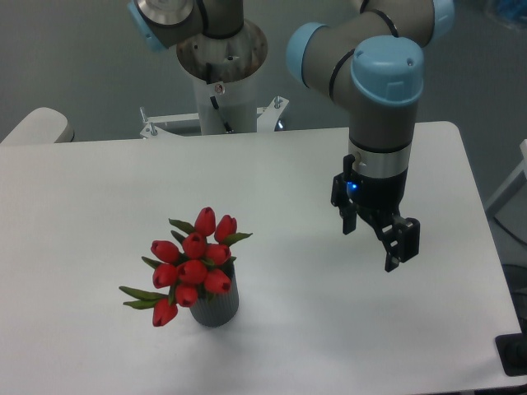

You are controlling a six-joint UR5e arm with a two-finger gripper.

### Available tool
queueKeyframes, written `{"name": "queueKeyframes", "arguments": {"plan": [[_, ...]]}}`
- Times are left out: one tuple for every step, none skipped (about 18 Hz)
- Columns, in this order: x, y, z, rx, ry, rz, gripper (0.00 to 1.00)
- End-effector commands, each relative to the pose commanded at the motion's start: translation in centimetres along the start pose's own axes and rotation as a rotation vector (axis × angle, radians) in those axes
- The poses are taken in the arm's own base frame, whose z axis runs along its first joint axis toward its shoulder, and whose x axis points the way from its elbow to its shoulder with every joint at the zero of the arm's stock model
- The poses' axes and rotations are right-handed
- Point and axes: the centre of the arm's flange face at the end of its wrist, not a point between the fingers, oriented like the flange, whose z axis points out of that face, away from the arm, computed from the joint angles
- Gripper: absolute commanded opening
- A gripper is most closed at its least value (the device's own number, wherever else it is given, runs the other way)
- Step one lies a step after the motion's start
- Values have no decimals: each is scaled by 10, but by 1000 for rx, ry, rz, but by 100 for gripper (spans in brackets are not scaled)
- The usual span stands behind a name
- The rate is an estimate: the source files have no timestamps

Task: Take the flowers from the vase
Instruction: 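Open the gripper and move it toward the red tulips in the vase, then lower the open gripper around the tulip stems above the vase rim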

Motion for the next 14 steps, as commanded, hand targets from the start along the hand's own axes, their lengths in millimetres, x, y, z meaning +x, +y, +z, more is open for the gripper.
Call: {"name": "queueKeyframes", "arguments": {"plan": [[1,-2,1,20,3,-22,100],[0,-4,-1,35,4,-57,100],[0,-4,0,54,9,-100,100],[0,-7,-1,86,13,-139,100],[0,-8,-1,121,21,-174,100],[0,-9,-2,158,30,-205,100],[2,-8,2,199,49,-240,100],[8,-6,10,242,81,-274,100],[13,1,19,288,110,-317,100],[19,6,27,340,141,-355,100],[24,11,24,396,154,-383,100],[31,16,21,446,167,-403,100],[38,23,26,482,186,-425,100],[43,25,31,523,210,-445,100]]}}
